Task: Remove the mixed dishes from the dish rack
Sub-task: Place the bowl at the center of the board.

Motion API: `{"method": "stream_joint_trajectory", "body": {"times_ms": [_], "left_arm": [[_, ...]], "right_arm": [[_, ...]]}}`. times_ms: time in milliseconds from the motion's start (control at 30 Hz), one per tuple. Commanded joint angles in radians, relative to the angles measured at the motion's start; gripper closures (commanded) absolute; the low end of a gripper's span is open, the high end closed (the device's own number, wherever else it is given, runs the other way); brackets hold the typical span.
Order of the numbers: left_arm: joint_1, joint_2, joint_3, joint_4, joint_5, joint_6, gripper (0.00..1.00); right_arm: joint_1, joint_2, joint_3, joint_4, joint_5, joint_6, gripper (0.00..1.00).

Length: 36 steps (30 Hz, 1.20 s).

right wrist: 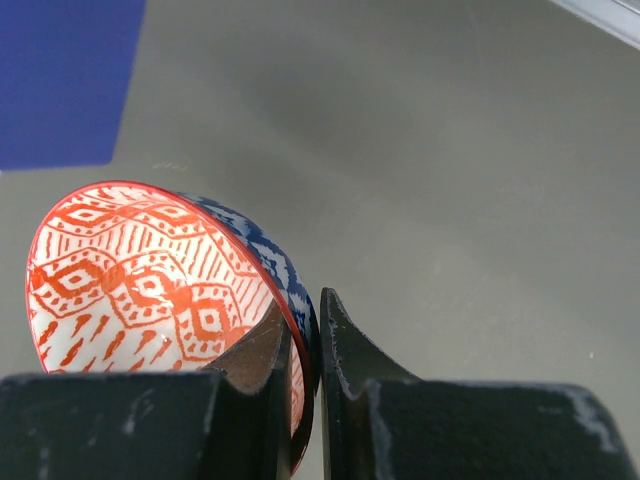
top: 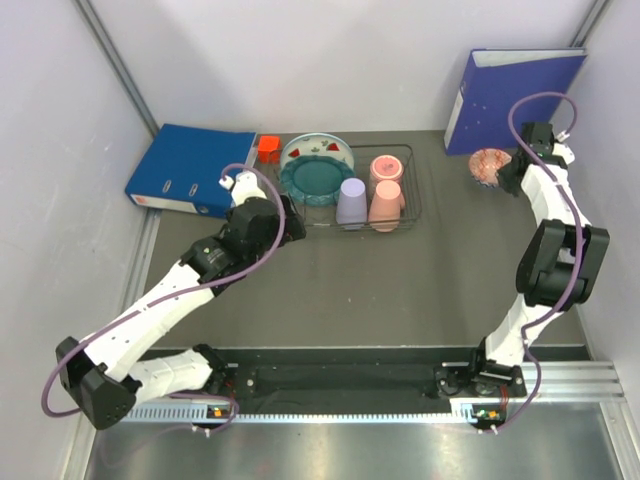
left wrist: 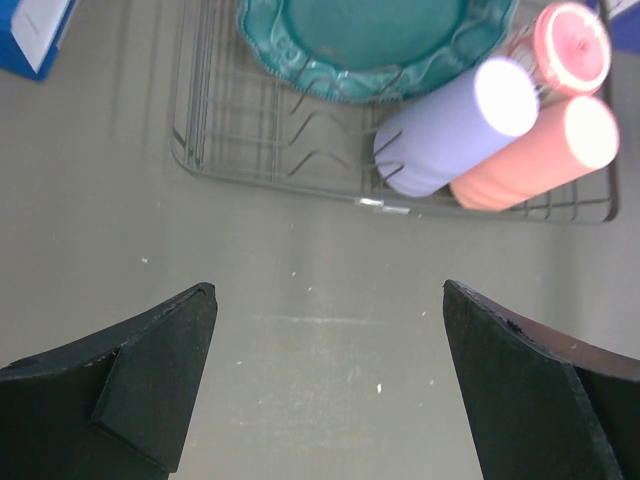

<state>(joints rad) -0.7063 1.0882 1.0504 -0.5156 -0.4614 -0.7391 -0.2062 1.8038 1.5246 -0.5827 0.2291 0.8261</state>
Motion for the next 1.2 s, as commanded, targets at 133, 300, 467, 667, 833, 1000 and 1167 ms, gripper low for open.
{"method": "stream_joint_trajectory", "body": {"times_ms": [133,300,467,667,833,1000,1167], "left_arm": [[0.001,0.036,-0.026,0.051,0.038,-0.008,0.01],[0.001,0.088,-0.004,0.043,0.041,-0.011,0.01],[0.001,0.127,0.005,0.045,0.043,-0.02,0.01],[-0.001,0.159,0.016,0.049,0.049,-0.02,0.01],[-0.001,0.165,0.02,0.039,0.037,-0.016,0.01],[-0.001,0.161,0.016,0.04,0.038,-0.014,0.01],[0.001,0.153,0.014,0.042,0.047,-0.009,0.01]], "right_arm": [[-0.05,0.094,-0.029,0.145,-0.051,-0.045,1.0],[-0.079,0.144,-0.026,0.182,-0.085,-0.05,1.0],[-0.102,0.204,0.006,0.201,-0.112,-0.054,1.0],[-0.114,0.265,0.031,0.216,-0.157,-0.067,1.0],[-0.114,0.289,0.023,0.228,-0.188,-0.073,0.73],[-0.114,0.247,-0.01,0.25,-0.194,-0.064,0.51],[-0.116,0.134,-0.067,0.28,-0.223,0.008,0.49]]}}
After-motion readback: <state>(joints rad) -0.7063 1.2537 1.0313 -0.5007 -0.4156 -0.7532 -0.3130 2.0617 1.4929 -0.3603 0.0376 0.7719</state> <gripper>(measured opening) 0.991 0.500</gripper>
